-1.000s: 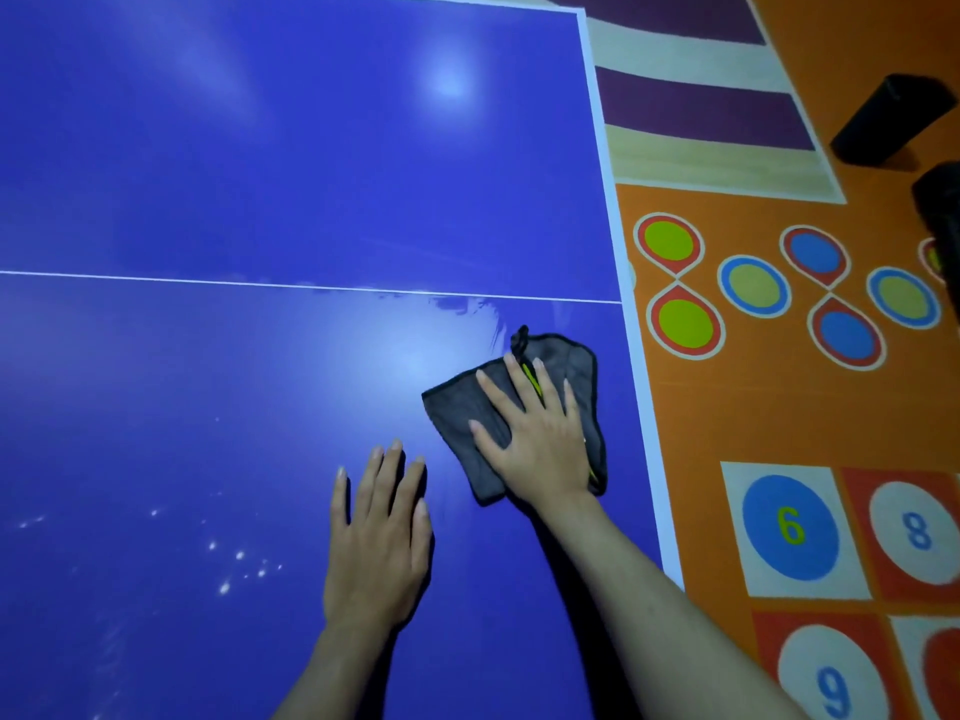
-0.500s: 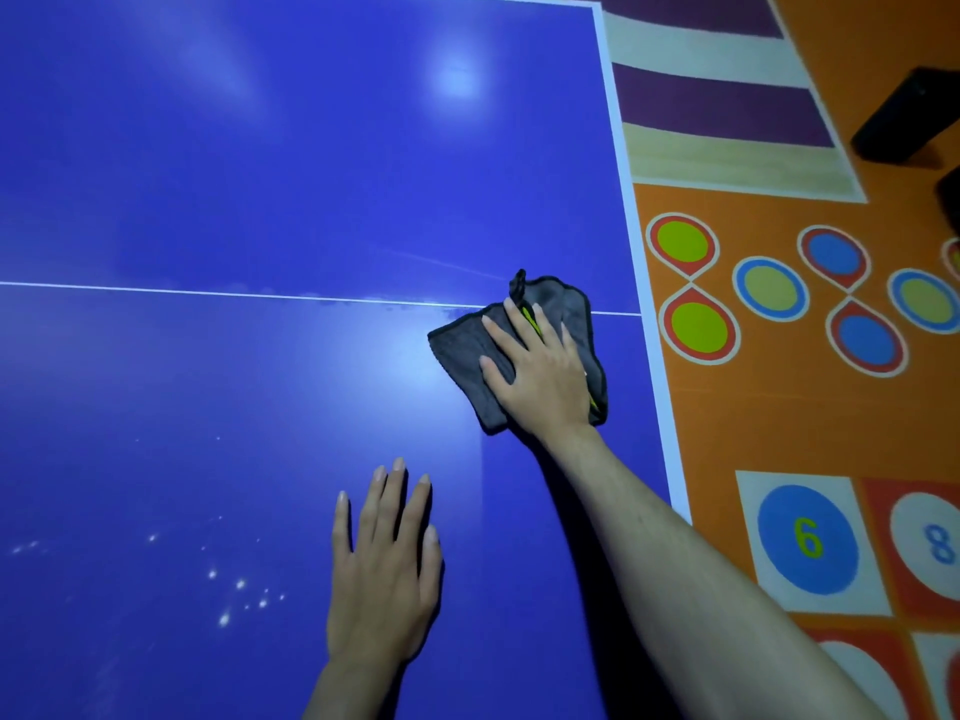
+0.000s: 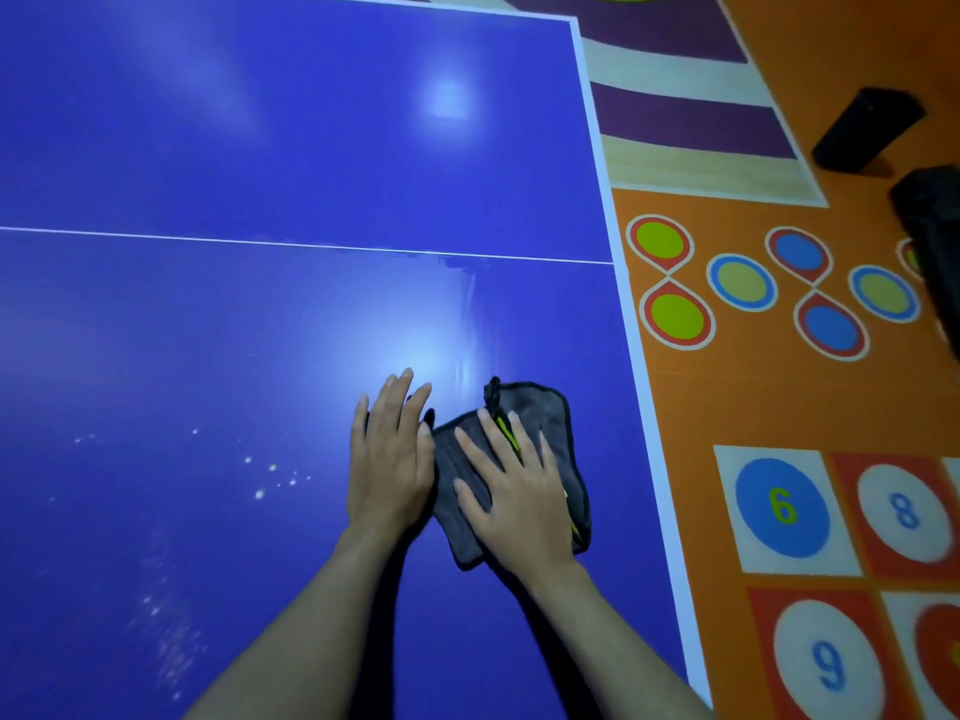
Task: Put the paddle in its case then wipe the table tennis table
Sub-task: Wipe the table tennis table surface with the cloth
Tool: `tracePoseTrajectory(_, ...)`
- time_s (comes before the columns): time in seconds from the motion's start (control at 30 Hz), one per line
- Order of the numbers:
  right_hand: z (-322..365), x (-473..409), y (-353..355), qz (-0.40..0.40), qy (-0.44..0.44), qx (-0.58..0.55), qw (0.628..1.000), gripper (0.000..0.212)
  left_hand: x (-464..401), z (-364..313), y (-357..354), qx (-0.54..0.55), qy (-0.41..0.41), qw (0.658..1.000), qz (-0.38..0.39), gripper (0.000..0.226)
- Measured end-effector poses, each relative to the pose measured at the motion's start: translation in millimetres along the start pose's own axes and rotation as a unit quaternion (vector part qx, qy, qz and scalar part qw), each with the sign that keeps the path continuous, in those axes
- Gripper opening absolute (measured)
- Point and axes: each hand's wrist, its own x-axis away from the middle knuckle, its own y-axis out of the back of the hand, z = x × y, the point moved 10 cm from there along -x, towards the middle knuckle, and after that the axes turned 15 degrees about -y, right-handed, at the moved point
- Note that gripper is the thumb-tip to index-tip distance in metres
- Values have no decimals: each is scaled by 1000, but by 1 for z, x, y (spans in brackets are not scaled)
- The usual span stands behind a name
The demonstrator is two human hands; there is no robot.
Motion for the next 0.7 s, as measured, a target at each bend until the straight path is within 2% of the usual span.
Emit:
tracePoseTrajectory(0.1, 1, 31, 6, 4, -20, -42, 999, 71, 5, 7, 10, -7, 22, 1000, -10, 49)
tracePoseTrajectory(0.17, -10, 24, 9, -3, -108, -73, 991, 94, 12, 11, 11, -62, 21, 998, 15, 49)
tracePoseTrajectory(0.23, -12, 9, 6, -21, -168, -35, 985, 103, 20, 16, 9, -100, 3, 994, 42, 50)
tracePoseTrajectory(0.33, 1, -27, -6, -21, -142, 23, 989, 93, 26, 25, 6, -117, -2, 991, 68, 53)
tracePoseTrajectory(0.47, 21, -101, -9, -18, -67, 33, 997, 77, 27, 30, 4, -122, 27, 990, 71, 58)
tracePoseTrajectory(0.7, 49, -226, -9, -31, -39, 43, 998, 74, 23, 35, -5, -106, 28, 991, 80, 59)
